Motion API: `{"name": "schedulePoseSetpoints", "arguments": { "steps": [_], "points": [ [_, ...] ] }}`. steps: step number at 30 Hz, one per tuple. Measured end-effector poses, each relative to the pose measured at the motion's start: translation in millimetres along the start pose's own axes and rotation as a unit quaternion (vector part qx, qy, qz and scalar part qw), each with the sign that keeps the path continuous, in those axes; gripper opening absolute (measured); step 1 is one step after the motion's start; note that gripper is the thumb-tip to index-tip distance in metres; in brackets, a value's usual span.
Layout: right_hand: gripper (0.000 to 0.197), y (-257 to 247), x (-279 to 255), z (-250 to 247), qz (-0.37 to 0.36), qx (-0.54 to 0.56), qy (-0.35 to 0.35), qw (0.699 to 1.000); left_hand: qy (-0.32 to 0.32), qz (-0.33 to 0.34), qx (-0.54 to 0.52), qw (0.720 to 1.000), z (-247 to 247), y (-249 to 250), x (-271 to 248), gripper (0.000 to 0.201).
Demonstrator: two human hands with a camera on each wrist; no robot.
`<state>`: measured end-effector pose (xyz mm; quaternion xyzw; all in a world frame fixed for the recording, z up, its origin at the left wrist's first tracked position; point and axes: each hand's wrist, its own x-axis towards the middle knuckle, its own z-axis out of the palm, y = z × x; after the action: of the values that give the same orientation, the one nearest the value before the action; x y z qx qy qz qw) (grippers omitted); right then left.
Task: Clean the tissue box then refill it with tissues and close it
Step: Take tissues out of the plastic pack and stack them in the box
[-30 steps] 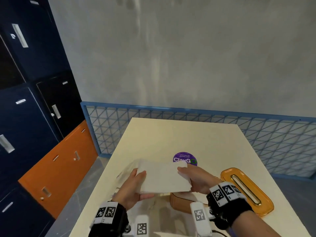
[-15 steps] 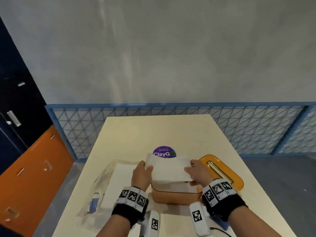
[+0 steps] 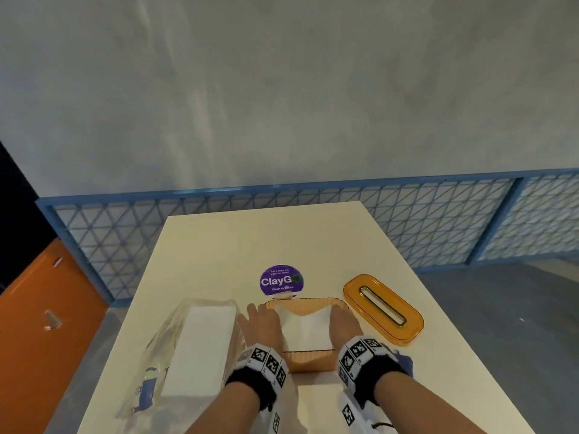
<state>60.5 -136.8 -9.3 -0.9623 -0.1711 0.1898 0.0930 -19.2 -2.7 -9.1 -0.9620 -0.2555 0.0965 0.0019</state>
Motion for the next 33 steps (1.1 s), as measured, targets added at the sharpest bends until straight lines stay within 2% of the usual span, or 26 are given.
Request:
{"name": "schedulePoseSetpoints", "arguments": {
  "steps": [3,5,7,9,11,13,15,18,20,23,26,28,31,33],
  "points": [
    [0.043,-2.5,-7.4,0.7,-0.019,-0.033,0.047,0.998,0.036,-0.005,-0.028,0.999,0.2,2.4,-1.4,0.037],
    [0.048,-4.3,-9.9,-0.5,-0.066,-0.079,0.097,0.99,0.058,0.046,-0.047,0.996,-0.7,4.9,0.5,0.041],
    [0.043,-7.8,-8.5,-1.8,-0.137,-0.098,0.087,0.982,0.007,0.147,-0.062,0.987,0.2,9.0,4.5,0.047],
    [0.036,-9.5,-0.4,-1.6,-0.187,-0.093,0.002,0.978,-0.105,0.189,-0.07,0.974,-3.2,10.2,8.8,0.048],
    [0.031,-8.9,5.6,-2.7,-0.171,-0.105,-0.084,0.976,-0.177,0.184,-0.044,0.966,-8.0,9.7,13.2,0.045],
    [0.031,-5.8,13.1,-0.2,-0.124,-0.106,-0.117,0.98,-0.2,0.172,-0.028,0.964,-9.5,9.2,16.2,0.042],
    [0.04,-4.3,19.0,5.1,-0.074,-0.087,-0.12,0.986,-0.194,0.174,-0.033,0.965,-5.4,7.5,18.0,0.043],
    [0.054,-7.7,24.7,8.5,-0.111,-0.188,-0.112,0.969,-0.181,0.165,-0.064,0.967,2.1,7.0,22.2,0.045],
    [0.06,-8.2,24.4,8.5,-0.117,-0.218,-0.121,0.961,-0.204,0.145,-0.082,0.965,3.5,6.3,24.3,0.048],
    [0.056,-9.7,22.4,7.0,-0.053,-0.132,-0.12,0.983,-0.225,0.119,-0.104,0.962,3.9,5.6,25.1,0.055],
    [0.048,-11.1,17.0,2.4,-0.035,-0.076,-0.12,0.989,-0.225,0.121,-0.098,0.962,3.3,4.4,24.8,0.053],
    [0.038,-12.2,11.2,-9.1,-0.06,-0.078,-0.106,0.989,-0.198,0.128,-0.102,0.966,-0.6,3.5,23.0,0.05],
    [0.044,-2.1,8.7,-26.7,-0.14,-0.038,-0.018,0.989,-0.078,0.129,-0.193,0.97,-13.0,-6.7,12.6,0.046],
    [0.049,10.7,9.9,-35.7,-0.15,0.014,0.048,0.987,0.015,0.094,-0.275,0.957,-19.1,-25.6,7.8,0.04]
  ]
}}
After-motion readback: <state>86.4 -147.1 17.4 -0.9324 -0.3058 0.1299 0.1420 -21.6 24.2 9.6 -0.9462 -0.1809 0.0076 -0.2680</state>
